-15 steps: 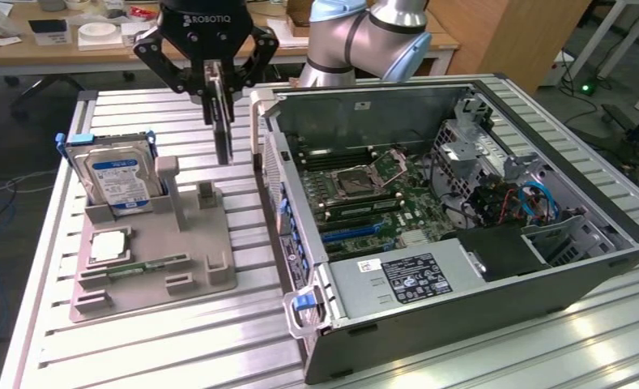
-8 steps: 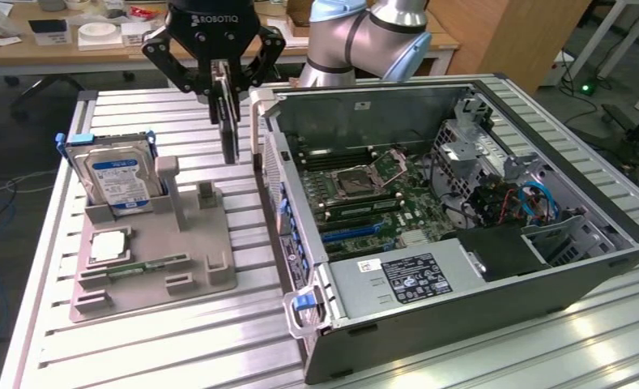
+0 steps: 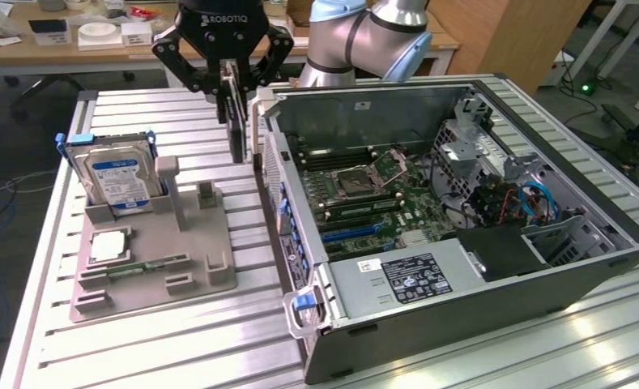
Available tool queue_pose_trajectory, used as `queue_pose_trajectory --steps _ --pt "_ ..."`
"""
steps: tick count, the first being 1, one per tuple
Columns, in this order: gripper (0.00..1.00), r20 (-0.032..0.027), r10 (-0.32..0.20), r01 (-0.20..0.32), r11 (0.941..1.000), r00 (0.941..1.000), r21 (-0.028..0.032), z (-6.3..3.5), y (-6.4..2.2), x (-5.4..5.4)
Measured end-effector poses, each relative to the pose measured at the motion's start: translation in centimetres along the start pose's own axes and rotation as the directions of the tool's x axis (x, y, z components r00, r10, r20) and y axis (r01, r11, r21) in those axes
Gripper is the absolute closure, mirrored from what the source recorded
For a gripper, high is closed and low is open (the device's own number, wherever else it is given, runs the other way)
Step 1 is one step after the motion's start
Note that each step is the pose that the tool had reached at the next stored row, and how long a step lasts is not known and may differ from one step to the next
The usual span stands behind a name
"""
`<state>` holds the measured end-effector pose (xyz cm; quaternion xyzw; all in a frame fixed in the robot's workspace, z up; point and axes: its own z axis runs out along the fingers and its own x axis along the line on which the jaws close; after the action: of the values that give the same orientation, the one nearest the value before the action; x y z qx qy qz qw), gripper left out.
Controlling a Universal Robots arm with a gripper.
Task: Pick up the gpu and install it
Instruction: 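Pick up the gpu and move the gpu toward the slot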
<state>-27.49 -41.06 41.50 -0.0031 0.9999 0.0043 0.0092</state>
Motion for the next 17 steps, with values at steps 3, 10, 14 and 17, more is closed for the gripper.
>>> queue_pose_trajectory --steps 3,10,14,17 --pt "0.72 0.0001 0.000 0.000 1.0000 1.0000 0.0000 0.01 0.00 -0.3" --pt "0.72 0.0000 0.000 0.000 1.0000 1.0000 0.0000 0.02 -0.01 -1.1" --pt "0.72 0.0000 0.000 0.000 1.0000 1.0000 0.0000 0.03 -0.01 -1.6" --pt "0.72 0.0000 0.000 0.000 1.0000 1.0000 0.0000 0.03 -0.01 -1.9"
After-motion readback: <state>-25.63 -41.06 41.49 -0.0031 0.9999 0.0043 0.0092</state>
